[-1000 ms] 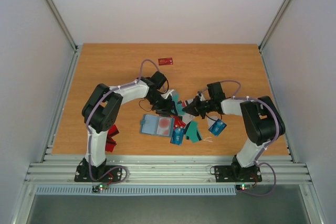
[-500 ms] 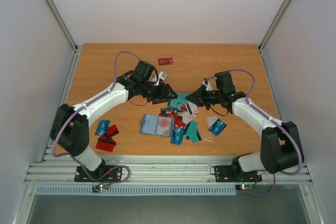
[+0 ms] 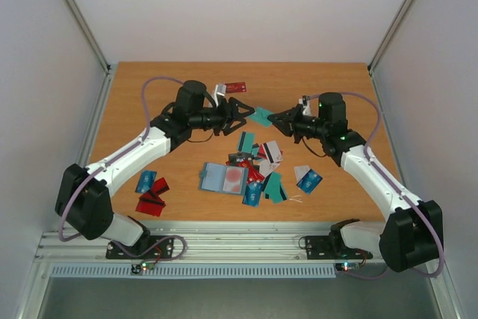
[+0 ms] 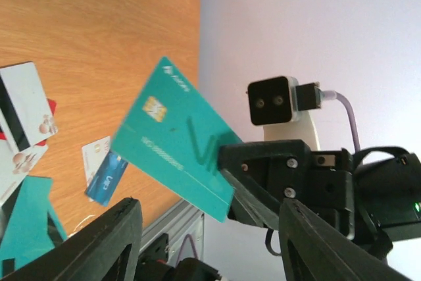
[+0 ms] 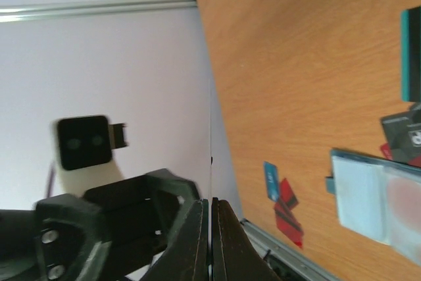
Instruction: Put the credit cards into the card holder
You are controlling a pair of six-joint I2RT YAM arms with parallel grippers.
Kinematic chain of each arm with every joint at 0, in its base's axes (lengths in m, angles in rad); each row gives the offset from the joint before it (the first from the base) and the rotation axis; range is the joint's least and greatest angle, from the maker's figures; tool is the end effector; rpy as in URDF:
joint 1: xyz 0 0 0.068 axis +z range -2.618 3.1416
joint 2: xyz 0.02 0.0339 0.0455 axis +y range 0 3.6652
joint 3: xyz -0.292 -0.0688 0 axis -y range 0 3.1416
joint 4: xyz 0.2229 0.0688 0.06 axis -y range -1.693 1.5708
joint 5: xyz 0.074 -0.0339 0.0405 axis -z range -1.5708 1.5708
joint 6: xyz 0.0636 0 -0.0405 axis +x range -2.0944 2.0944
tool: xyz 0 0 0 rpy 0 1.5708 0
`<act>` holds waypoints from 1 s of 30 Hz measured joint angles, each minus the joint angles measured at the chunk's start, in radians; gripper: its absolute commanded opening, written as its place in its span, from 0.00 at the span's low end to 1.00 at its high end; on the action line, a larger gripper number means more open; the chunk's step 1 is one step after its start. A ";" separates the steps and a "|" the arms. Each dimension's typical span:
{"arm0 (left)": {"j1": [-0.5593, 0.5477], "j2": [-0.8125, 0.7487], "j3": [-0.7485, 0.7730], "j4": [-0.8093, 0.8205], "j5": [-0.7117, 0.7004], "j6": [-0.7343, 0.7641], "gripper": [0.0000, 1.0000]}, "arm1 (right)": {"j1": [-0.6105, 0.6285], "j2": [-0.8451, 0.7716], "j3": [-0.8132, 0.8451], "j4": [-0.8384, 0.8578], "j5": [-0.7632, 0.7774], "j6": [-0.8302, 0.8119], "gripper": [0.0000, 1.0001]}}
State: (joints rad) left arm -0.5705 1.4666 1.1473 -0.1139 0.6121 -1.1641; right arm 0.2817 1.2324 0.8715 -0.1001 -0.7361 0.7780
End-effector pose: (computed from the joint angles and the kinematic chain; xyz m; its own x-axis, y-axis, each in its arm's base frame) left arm 0.2618 -0.2114 0.3380 -0.9488 -0.2843 -0.1375 0.0240 0.3693 -0.9290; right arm 0.2391 0.1137 0.3125 -0.8544 0.2942 -0.4283 -0.2583 0.4748 0.8413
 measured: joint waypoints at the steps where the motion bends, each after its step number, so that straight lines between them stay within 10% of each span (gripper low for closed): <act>1: 0.000 0.000 -0.004 0.016 -0.001 -0.014 0.58 | 0.000 -0.008 0.007 0.008 0.004 0.016 0.01; 10: 0.000 0.002 -0.056 0.218 -0.011 -0.143 0.48 | 0.018 -0.051 0.039 0.083 0.034 0.125 0.01; 21: 0.000 0.014 -0.068 0.385 -0.025 -0.239 0.00 | 0.072 -0.051 0.040 0.169 0.078 0.190 0.01; 26: 0.004 0.013 -0.072 0.417 -0.029 -0.249 0.00 | 0.077 -0.047 0.042 0.182 0.075 0.190 0.73; 30: 0.014 0.013 -0.072 0.422 0.001 -0.249 0.00 | 0.074 -0.019 0.102 0.084 -0.002 0.090 0.85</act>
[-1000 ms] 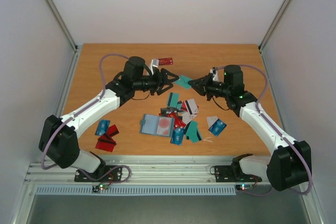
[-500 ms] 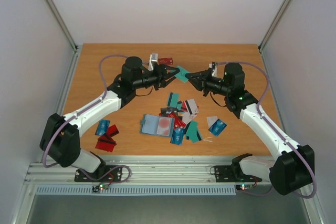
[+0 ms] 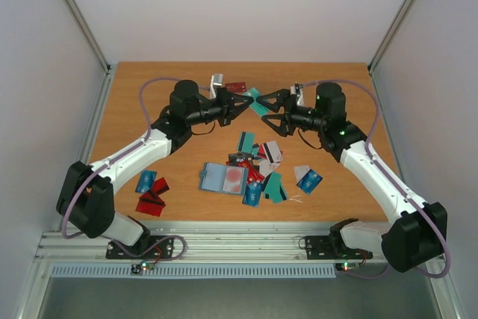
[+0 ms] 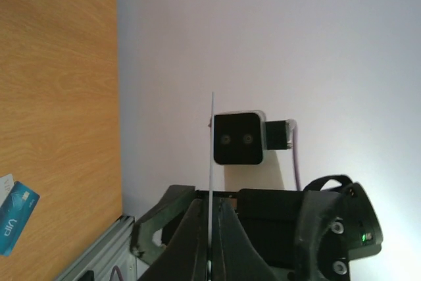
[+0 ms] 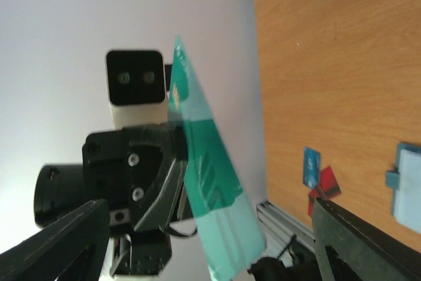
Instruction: Put the credit cards into the card holder
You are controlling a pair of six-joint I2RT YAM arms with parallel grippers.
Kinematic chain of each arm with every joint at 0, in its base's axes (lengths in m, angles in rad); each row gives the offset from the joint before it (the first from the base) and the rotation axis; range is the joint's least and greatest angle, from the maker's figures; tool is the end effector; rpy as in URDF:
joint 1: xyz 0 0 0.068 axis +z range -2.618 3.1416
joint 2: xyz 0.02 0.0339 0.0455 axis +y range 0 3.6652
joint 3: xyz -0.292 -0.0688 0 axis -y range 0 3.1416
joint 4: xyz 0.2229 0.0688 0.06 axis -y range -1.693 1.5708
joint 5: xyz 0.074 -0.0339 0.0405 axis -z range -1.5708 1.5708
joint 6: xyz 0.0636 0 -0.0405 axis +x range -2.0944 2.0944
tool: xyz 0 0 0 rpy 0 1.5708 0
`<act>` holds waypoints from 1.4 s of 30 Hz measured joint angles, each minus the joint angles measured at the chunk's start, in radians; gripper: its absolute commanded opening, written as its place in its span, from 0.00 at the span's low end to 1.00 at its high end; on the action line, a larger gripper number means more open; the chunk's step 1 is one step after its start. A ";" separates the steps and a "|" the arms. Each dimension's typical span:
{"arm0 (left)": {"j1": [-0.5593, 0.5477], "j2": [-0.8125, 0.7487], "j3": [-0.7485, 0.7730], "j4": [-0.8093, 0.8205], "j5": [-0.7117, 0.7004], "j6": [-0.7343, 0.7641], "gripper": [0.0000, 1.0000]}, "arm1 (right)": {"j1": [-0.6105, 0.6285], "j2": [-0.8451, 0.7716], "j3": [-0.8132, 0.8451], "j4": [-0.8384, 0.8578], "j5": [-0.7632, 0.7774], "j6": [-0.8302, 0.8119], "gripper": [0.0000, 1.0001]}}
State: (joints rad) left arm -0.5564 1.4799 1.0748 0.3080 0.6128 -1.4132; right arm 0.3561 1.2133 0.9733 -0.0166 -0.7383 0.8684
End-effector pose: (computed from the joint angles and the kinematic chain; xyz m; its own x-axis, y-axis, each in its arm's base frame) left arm 0.2757 -0.2146 0.3594 -0.9197 -0.3794 -0.1011 0.0628 0.1121 -0.9917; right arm 0.2341 0.1327 0.3616 -0.8162 0.2987 -0.4945 -0.3792 0.3688 0.8487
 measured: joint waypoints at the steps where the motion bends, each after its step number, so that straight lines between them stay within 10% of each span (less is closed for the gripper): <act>1: 0.006 0.000 0.000 0.000 0.016 0.002 0.00 | -0.005 0.006 0.031 -0.059 -0.021 -0.053 0.85; 13: 0.081 0.000 -0.002 -0.023 0.377 0.058 0.00 | -0.080 0.092 0.204 -0.528 -0.362 -0.596 0.57; 35: 0.080 0.010 0.022 -0.092 0.615 0.161 0.00 | -0.039 0.123 0.209 -0.451 -0.524 -0.565 0.01; 42: 0.085 0.013 0.041 -0.208 0.613 0.224 0.50 | -0.024 0.132 0.189 -0.432 -0.507 -0.554 0.01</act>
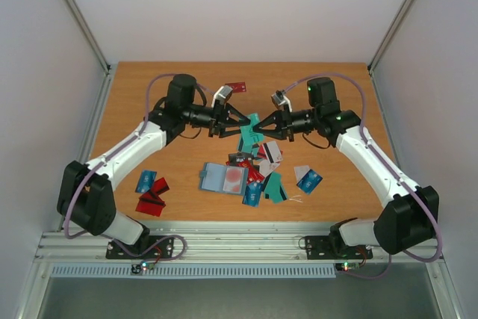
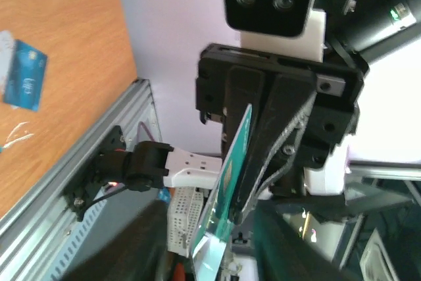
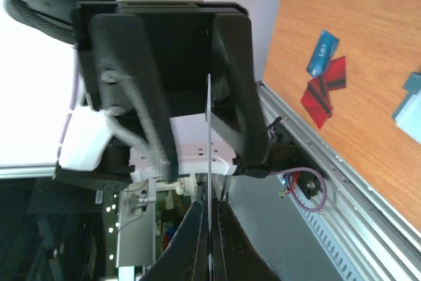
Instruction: Put the credit cards into the card holder
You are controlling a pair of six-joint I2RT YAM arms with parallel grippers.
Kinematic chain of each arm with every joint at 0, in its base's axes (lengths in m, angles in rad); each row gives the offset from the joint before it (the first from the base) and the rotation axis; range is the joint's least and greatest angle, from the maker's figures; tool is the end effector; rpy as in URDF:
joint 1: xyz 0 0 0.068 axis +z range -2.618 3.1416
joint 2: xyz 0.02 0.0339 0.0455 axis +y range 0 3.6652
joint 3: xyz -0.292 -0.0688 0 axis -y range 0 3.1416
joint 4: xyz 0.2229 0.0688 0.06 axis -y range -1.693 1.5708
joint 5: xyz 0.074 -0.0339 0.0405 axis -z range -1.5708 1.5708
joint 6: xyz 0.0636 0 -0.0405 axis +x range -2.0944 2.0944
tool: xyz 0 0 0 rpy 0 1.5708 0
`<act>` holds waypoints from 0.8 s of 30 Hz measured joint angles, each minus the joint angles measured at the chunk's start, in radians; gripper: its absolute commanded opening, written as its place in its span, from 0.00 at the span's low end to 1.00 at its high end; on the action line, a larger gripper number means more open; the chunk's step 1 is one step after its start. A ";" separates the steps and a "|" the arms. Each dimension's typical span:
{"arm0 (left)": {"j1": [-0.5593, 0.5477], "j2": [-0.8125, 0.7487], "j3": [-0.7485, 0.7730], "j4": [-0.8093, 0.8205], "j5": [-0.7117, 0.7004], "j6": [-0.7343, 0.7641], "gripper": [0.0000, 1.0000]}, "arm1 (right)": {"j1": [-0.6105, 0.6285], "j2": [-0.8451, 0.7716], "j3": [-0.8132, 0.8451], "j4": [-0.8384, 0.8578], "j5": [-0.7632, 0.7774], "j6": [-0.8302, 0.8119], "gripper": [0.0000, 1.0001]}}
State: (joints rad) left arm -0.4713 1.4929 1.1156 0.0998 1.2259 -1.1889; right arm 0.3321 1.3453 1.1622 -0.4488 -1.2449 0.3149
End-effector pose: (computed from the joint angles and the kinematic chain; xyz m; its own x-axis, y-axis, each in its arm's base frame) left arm 0.2566 -0.1979 0.3521 -0.9818 0.1482 -0.1192 0.1313 0.0745 -0.9885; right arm 0.2270 0.1420 0.3608 -0.7871 -0.1666 -0.5939 -0.6134 0.1105 0.7820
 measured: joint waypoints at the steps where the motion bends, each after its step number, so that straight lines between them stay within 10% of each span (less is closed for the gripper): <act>1: 0.000 0.000 0.023 -0.095 -0.027 0.058 0.52 | 0.003 0.000 -0.003 -0.011 0.012 -0.006 0.01; 10: 0.002 -0.011 0.129 -0.875 -0.591 0.691 0.45 | 0.101 0.021 -0.109 -0.082 0.197 -0.069 0.01; 24: 0.005 0.134 -0.021 -1.030 -0.996 0.867 0.38 | 0.273 0.187 -0.185 -0.027 0.436 -0.080 0.01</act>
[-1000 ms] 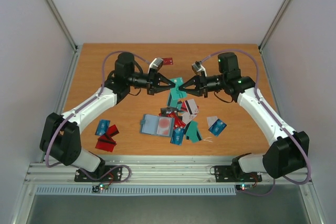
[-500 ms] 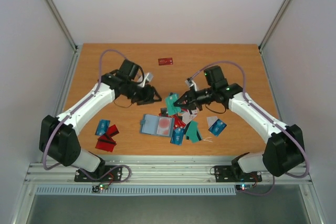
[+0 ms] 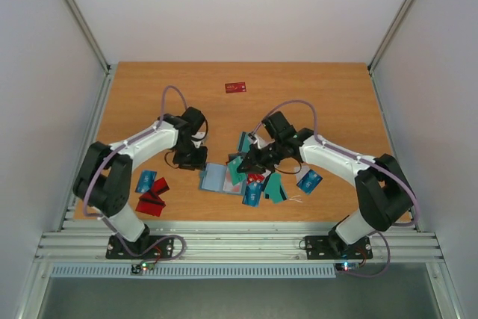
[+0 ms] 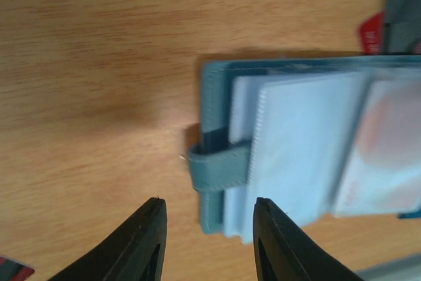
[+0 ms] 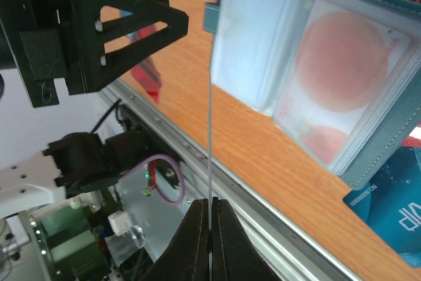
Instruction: Put the credit cards into the card holder
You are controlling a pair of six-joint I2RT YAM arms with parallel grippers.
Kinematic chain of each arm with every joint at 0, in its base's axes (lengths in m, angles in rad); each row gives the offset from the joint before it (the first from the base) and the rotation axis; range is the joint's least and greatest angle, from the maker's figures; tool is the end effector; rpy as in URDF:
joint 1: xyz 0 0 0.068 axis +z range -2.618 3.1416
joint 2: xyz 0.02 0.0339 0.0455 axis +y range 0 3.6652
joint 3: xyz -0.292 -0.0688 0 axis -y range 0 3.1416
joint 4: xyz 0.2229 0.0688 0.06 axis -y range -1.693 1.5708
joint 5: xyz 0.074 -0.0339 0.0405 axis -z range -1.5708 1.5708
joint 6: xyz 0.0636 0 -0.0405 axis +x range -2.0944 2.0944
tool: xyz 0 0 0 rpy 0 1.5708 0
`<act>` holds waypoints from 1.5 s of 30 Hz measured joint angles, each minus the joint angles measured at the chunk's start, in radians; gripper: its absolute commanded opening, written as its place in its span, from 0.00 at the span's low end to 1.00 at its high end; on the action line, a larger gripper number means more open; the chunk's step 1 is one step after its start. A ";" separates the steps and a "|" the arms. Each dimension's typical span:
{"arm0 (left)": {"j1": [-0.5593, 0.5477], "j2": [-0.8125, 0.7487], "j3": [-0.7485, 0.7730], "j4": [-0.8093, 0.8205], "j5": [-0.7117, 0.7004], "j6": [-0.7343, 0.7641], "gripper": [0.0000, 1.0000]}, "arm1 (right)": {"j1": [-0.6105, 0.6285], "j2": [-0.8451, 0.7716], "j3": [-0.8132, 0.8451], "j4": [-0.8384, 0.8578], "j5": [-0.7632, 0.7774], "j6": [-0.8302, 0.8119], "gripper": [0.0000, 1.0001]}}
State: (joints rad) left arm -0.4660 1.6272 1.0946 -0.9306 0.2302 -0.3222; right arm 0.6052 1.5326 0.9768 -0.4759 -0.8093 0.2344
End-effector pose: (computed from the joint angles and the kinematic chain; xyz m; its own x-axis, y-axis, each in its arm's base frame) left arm 0.2379 -0.1359 0.2084 -0.9880 0.1518 -0.0300 0.1545 0.9561 -0.2492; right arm 0.2126 0.2031 0.2375 -0.8486 -0.3922 -0.3551 -0.5151 0.4597 0.7234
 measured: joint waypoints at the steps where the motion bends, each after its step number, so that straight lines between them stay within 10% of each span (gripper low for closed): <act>1: 0.000 0.023 -0.002 0.004 -0.011 0.002 0.38 | 0.008 0.011 -0.001 0.005 0.010 0.000 0.01; 21: -0.001 0.111 -0.095 0.117 0.096 -0.025 0.30 | 0.030 0.044 -0.064 0.017 0.110 -0.007 0.01; 45: -0.063 0.088 -0.107 0.113 0.079 0.069 0.46 | 0.030 0.214 -0.030 0.109 0.104 -0.021 0.01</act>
State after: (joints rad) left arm -0.5293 1.7153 0.9878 -0.8181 0.3088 -0.2527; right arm 0.6350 1.7462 0.9470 -0.3664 -0.7055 0.2131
